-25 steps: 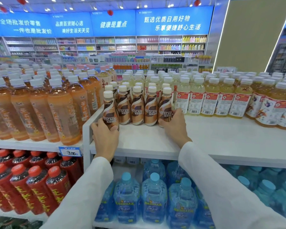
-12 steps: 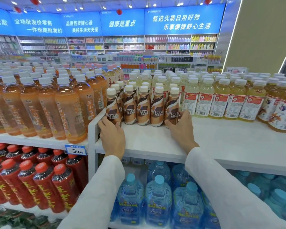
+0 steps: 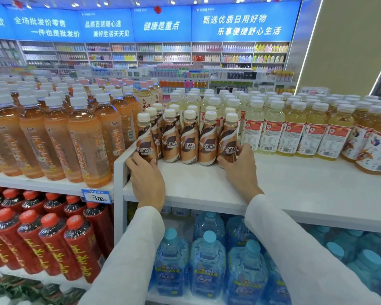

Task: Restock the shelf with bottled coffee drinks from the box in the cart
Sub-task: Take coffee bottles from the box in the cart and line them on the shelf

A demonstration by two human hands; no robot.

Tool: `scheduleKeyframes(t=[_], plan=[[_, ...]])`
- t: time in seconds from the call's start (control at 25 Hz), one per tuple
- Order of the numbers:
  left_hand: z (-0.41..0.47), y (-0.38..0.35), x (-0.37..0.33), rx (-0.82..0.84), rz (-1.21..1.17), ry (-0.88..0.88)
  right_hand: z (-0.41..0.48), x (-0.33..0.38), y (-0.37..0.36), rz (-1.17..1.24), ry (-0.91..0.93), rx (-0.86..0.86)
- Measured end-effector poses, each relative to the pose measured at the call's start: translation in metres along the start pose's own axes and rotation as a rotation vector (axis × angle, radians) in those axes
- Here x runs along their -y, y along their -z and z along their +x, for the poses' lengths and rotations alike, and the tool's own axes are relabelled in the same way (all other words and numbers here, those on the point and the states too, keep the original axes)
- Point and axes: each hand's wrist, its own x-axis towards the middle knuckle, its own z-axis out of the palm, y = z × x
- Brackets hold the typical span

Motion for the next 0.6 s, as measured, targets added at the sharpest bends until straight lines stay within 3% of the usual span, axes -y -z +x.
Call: scheduleKeyframes(t=[0.6], plan=[[0.0015,-0.0011,0.0031,0.002,0.013,-0.01,-0.0034,0.0058,0.0012,0.006,-0.068,0.04]])
